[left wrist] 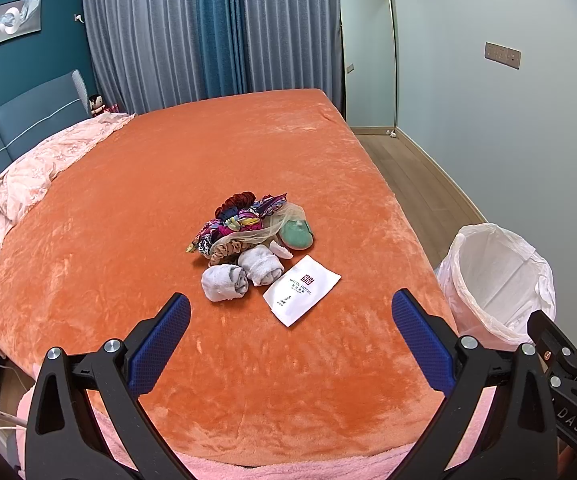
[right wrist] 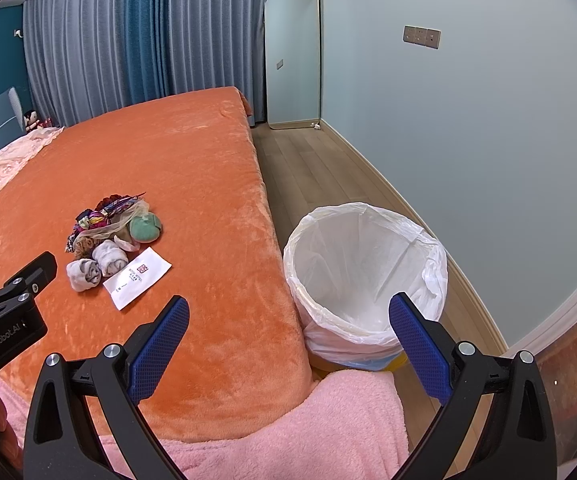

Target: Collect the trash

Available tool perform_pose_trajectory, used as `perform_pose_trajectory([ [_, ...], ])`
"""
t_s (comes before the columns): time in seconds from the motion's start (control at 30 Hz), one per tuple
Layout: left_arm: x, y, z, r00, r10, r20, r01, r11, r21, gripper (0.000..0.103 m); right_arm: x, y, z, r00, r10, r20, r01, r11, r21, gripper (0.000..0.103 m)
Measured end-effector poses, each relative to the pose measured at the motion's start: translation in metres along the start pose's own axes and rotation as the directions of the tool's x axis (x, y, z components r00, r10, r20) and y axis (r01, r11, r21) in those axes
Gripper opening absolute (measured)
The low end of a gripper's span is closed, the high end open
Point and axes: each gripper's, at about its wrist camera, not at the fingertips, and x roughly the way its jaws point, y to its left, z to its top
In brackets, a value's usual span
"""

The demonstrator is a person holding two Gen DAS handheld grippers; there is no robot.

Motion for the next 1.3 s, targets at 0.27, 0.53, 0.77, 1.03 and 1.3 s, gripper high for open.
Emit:
perform_pose_trajectory([
  [0.27, -0.0001, 0.0, -0.0001, 1.0, 0.001, 0.001, -0.001, 1.0, -0.001, 0.096, -0.0002, -0.0004, 0.0002, 1.0, 0.001, 0.001, -0.001, 1.0, 0.0, 0.096],
  [0.53, -0.0002, -0.0001, -0.0001, 1.0, 0.0, 0.001, 0.0, 1.0, 0.0, 0.096, -0.0008, -0.0011, 0.001, 1.0, 0.0, 0.001, 0.0, 1.0, 0.0, 0.096],
  [0.77, -0.0001, -0.0001, -0.0001, 1.0, 0.0, 0.002, 0.0, 1.0, 0.0, 0.096, -0.0012, -0.0009, 0.0007, 1.0, 0.001, 0.001, -0.001, 1.0, 0.001, 0.096],
  [1.03, -0.0001, -0.0006, -0.0002, 1.0, 0.0, 0.002, 0.0, 1.0, -0.001, 0.096, -0.0017, -0.0007, 0.0012, 1.0, 0.0, 0.002, 0.0, 1.0, 0.0, 0.096],
  [1.3, -0.0001, -0.0005, -0.0003, 1.0, 0.0, 0.003, 0.0, 1.0, -0.001, 0.096, -0.0023, -0.0008, 0.002, 1.0, 0.0, 0.002, 0.0, 1.0, 0.0, 0.096],
])
